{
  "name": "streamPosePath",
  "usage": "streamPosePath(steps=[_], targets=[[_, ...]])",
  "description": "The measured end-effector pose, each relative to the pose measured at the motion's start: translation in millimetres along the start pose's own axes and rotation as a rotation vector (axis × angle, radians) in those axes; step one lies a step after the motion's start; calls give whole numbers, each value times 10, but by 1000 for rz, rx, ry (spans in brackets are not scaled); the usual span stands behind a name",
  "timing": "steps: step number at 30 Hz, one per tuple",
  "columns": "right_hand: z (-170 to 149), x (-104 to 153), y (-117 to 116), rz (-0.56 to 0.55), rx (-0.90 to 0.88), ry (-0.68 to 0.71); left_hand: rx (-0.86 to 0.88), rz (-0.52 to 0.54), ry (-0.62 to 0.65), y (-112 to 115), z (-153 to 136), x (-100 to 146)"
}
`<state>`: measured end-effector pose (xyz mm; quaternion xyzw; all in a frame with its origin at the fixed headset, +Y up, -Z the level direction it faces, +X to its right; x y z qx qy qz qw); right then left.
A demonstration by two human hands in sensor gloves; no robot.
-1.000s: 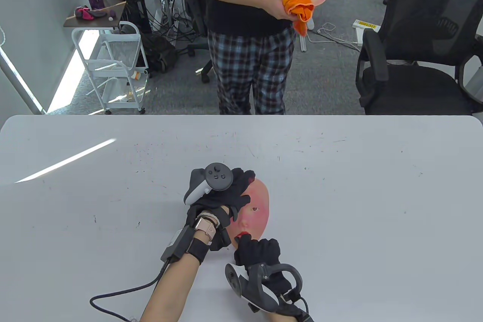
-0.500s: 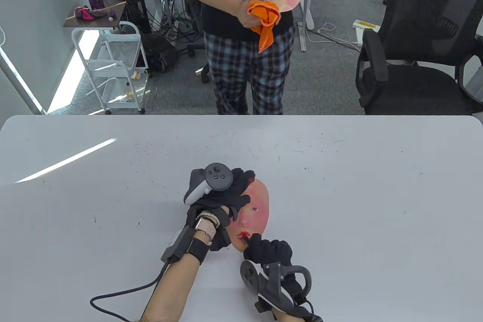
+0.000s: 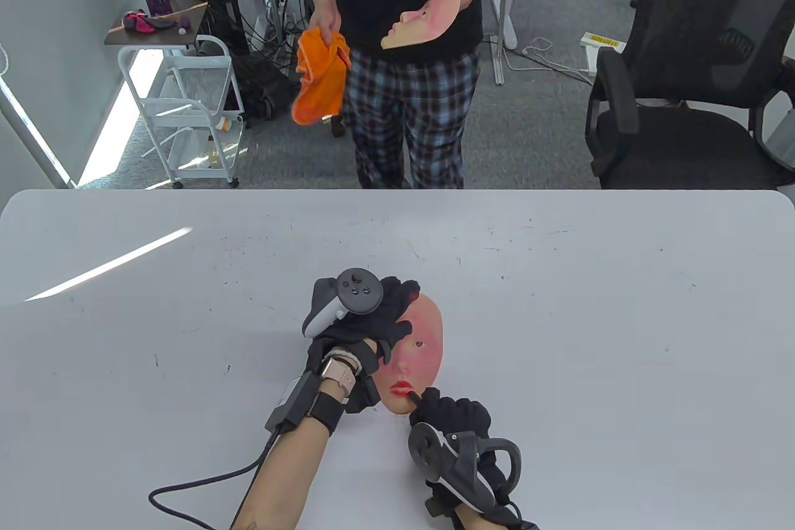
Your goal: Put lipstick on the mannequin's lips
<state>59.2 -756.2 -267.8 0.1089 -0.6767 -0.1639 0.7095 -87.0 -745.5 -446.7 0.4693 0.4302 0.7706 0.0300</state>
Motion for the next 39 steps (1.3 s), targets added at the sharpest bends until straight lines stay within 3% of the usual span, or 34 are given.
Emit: streamPosePath(steps=[14, 34, 39], targets=[[-52, -9, 1, 5, -114, 14, 1, -2, 1, 2, -2, 2], [-53, -29, -12, 5, -123, -4, 0, -2, 0, 3, -5, 2], [-105, -44, -44, 48, -107, -59, -1, -2, -1, 2, -5, 1]])
Point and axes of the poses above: the tracker on the back of each hand, its own z axis roughly to the thumb side, its own x axis roughly from the fingertips to the wrist, y = z × x, the point moved 2 cm from there along -x, roughly from the wrist to the fingertips, and after that the axes turned 14 degrees about -z, right-handed, at the moved point
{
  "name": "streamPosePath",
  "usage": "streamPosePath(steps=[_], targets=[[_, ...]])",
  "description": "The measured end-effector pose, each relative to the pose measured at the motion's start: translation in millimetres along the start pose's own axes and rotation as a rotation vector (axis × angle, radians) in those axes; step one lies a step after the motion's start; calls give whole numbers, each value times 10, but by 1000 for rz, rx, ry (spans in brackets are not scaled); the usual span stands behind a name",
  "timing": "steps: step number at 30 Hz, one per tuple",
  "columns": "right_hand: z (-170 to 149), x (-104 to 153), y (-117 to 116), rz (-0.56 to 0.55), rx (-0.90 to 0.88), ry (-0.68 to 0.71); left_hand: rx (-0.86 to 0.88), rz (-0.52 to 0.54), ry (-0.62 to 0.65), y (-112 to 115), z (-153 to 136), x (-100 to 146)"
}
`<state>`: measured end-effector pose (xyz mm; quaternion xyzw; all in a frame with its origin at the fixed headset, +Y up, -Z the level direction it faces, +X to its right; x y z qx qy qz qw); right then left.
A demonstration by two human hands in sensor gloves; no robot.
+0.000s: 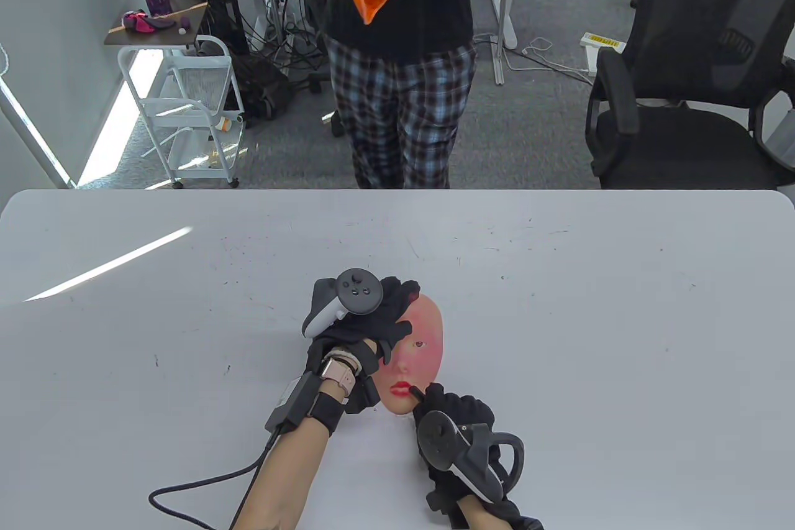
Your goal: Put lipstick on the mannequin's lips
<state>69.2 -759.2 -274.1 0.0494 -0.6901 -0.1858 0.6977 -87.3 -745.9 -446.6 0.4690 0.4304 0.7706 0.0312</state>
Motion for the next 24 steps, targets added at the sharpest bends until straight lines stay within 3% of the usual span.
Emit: streamPosePath(steps=[5, 9, 13, 20, 24], targets=[[33, 17, 26, -14, -44, 33, -1, -9, -4, -4, 0, -2], [-28, -3, -18, 40, -4, -6, 0, -7, -1, -3, -3, -3], [4, -3, 3, -9, -78, 25, -2, -6, -1, -1, -2, -3], [-34, -17, -16, 23, -37, -17, -4, -4, -2, 1, -1, -2], [19, 3, 7, -8, -100, 32, -5, -4, -4, 1, -2, -1]])
Point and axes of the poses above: the tracker on the back of each hand, its own z axis roughly to the thumb side, its own x axis roughly from the fingertips to the wrist, y = z × x, the point moved 2 cm from there along -x, roughly from the wrist to the fingertips, and after that the axes turned 14 degrees about -z, right-handed, at the moved point
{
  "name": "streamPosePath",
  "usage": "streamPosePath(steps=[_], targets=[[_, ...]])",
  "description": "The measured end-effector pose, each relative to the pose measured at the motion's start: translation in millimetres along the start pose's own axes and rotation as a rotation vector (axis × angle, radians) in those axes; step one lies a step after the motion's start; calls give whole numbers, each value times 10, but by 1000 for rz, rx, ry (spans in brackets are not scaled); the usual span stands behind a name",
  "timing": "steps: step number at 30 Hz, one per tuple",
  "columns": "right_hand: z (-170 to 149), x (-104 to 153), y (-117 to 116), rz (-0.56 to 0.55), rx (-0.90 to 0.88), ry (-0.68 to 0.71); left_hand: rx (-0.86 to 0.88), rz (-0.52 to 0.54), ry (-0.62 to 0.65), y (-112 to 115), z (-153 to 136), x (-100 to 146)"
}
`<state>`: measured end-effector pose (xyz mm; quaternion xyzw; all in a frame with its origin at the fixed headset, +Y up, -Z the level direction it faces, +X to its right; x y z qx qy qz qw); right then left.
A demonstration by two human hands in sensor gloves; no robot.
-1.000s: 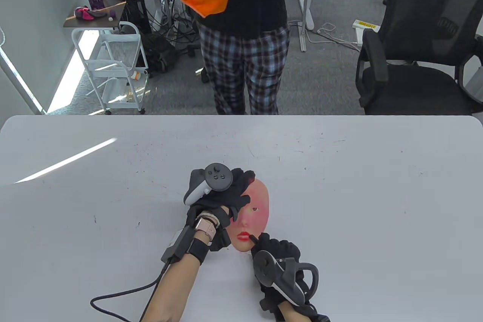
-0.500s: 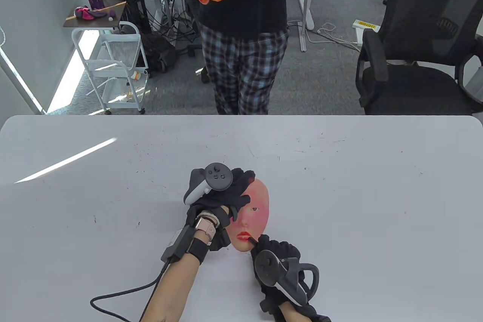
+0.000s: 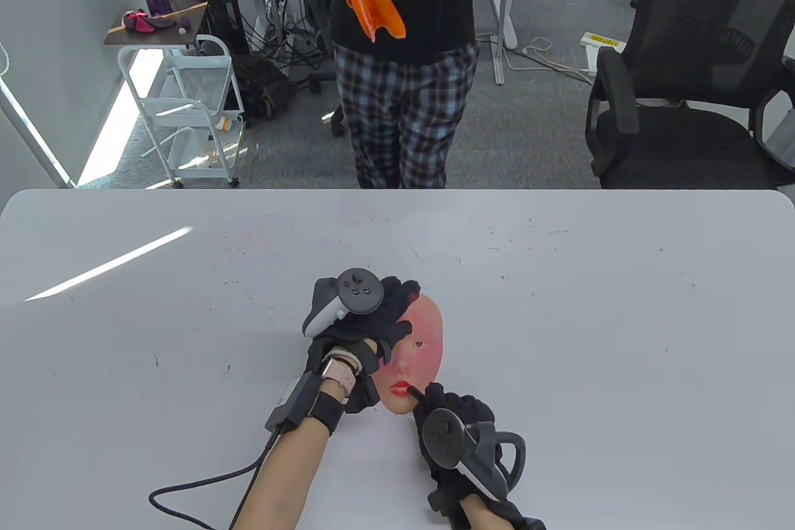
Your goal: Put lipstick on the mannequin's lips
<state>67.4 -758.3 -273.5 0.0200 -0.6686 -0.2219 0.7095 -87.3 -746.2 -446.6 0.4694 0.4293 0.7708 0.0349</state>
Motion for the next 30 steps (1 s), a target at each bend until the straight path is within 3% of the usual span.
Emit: streamPosePath(steps=[6, 10, 12, 25, 30], targets=[[-20, 4, -3, 15, 95, -26, 3, 1, 2, 2, -2, 1], [38, 25, 4, -4, 5, 25, 3, -2, 4, 2, -2, 1], [58, 28, 1, 7, 53, 25, 2, 0, 3, 3, -3, 3], [-86, -30, -23, 31, 30, -77, 4, 0, 4, 2, -4, 1], [65, 11, 1, -11, 11, 11, 5, 0, 5, 2, -6, 0]])
Point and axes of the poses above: the tracker on the back of each hand, its own z axis roughly to the thumb side, its own x axis roughly from the fingertips to the wrist, y = z × x, the point moved 2 cm from there along -x, roughly from the wrist to the fingertips, and after that the axes turned 14 degrees about -z, right-handed, at the moved point
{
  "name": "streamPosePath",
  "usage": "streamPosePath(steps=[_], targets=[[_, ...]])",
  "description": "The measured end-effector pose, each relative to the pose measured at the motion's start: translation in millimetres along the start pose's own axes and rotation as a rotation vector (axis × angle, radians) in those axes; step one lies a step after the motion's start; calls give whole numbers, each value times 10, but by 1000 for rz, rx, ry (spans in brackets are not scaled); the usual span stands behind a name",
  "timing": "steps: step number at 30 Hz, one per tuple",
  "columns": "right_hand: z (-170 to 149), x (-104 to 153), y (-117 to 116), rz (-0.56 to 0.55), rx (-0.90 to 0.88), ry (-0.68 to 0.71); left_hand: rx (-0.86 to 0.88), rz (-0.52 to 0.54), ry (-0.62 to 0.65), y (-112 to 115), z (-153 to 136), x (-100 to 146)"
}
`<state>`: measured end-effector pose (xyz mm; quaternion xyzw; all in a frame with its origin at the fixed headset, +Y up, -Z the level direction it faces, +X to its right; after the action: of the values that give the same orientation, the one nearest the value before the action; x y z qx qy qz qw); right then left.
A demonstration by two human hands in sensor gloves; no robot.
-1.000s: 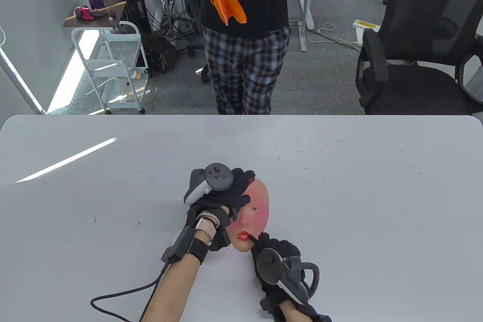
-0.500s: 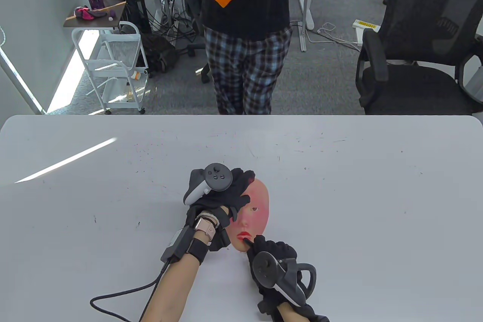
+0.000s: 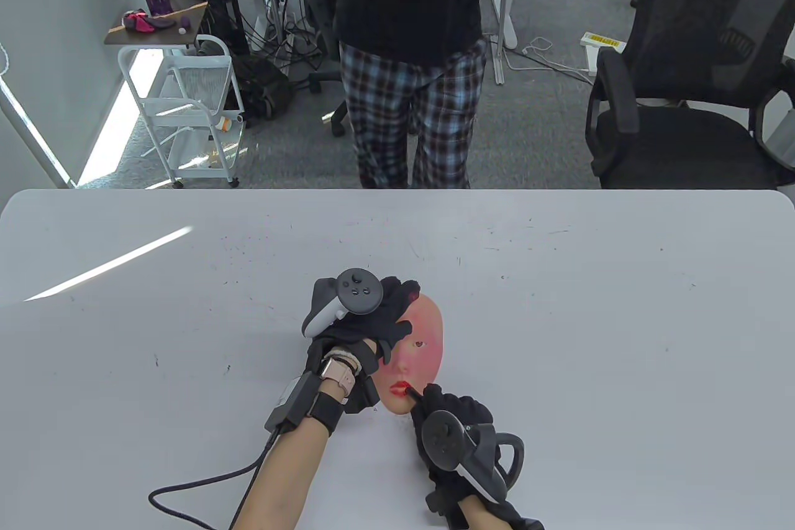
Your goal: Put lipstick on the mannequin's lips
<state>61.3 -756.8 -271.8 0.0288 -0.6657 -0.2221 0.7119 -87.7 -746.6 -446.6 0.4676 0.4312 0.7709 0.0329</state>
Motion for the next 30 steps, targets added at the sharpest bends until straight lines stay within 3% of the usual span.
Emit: streamPosePath(steps=[6, 12, 19, 25, 30], targets=[[262, 25, -55, -36, 153, 94, 1, 0, 1, 0, -2, 1], [219, 46, 34, -95, 224, 72, 1, 1, 2, 1, -2, 3], [399, 25, -95, -23, 253, 143, 2, -2, 5, 0, -5, 2], [231, 25, 18, -85, 211, 80, 2, 0, 4, 1, -6, 1], [112, 2, 30, -48, 144, 10, 2, 1, 4, 1, -9, 2]])
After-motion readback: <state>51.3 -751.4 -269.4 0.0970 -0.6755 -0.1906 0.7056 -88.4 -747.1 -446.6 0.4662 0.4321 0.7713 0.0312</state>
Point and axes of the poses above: the tracker on the back of each hand, its own z axis roughly to the thumb side, its own x axis roughly from the fingertips to the wrist, y = z × x, the point moved 2 cm from there along -x, roughly from the wrist to the fingertips, and after that the axes turned 14 degrees about -z, right-handed, at the moved point
